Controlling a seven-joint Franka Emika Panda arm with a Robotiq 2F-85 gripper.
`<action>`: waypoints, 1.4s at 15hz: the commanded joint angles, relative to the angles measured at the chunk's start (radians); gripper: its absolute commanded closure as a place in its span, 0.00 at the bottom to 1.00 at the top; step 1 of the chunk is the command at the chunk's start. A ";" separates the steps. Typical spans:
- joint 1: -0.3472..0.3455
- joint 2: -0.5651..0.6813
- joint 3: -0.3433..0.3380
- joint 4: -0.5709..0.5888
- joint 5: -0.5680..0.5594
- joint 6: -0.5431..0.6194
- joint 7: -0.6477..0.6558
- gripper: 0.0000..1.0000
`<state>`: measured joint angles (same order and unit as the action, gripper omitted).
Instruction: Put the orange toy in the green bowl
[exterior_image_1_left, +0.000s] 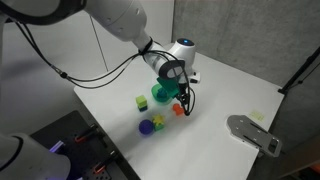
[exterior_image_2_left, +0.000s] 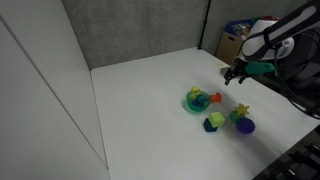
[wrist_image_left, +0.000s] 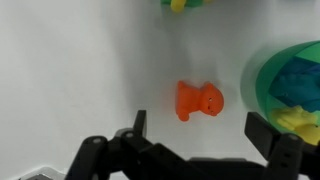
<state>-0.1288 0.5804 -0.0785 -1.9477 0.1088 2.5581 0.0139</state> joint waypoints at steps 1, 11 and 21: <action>-0.026 0.139 0.017 0.134 0.020 0.040 0.003 0.00; -0.024 0.376 0.013 0.327 0.021 0.078 0.056 0.07; -0.020 0.389 0.025 0.346 0.023 0.063 0.066 0.89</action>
<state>-0.1428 0.9718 -0.0567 -1.6193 0.1208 2.6404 0.0624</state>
